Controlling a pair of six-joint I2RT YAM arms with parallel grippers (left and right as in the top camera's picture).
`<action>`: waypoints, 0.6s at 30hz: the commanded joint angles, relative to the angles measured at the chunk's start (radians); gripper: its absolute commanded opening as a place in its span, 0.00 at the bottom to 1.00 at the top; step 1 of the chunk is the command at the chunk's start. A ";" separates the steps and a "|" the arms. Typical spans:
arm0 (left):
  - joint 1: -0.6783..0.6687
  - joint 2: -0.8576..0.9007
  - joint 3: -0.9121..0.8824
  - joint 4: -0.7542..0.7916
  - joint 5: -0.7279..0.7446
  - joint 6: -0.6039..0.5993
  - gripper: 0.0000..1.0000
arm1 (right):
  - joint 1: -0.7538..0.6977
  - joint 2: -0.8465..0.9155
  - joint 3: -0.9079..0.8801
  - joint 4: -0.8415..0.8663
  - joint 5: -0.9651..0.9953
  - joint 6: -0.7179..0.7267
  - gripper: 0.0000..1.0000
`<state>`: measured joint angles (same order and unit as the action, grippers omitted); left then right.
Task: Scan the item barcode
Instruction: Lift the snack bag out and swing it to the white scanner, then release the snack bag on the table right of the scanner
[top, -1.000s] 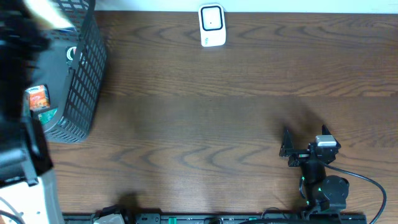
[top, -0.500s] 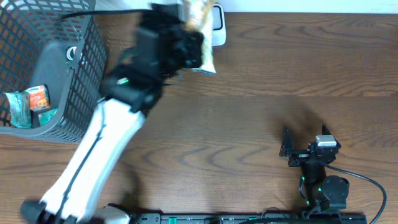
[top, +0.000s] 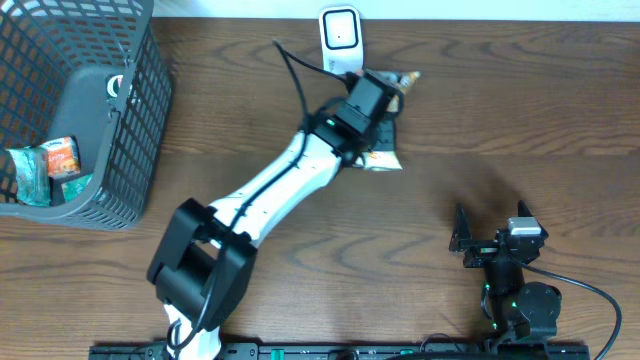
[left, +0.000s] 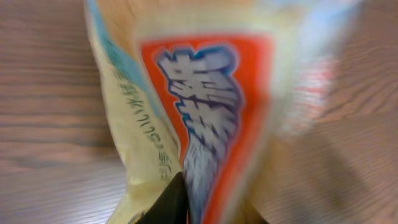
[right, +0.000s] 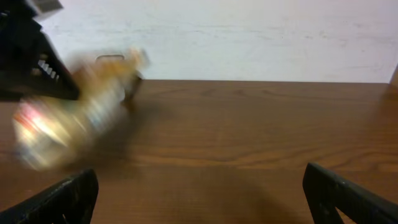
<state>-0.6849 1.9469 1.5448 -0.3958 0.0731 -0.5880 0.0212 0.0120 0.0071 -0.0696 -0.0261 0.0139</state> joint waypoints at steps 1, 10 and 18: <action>-0.042 0.006 0.002 0.048 -0.013 -0.068 0.34 | 0.009 -0.006 -0.002 -0.003 0.005 -0.008 0.99; -0.010 -0.108 0.005 0.095 -0.013 0.092 0.59 | 0.009 -0.006 -0.002 -0.003 0.005 -0.008 0.99; 0.195 -0.429 0.012 0.105 -0.016 0.459 0.72 | 0.009 -0.006 -0.002 -0.003 0.005 -0.008 0.99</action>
<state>-0.5919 1.6760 1.5436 -0.3019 0.0719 -0.3561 0.0212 0.0120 0.0071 -0.0696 -0.0257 0.0139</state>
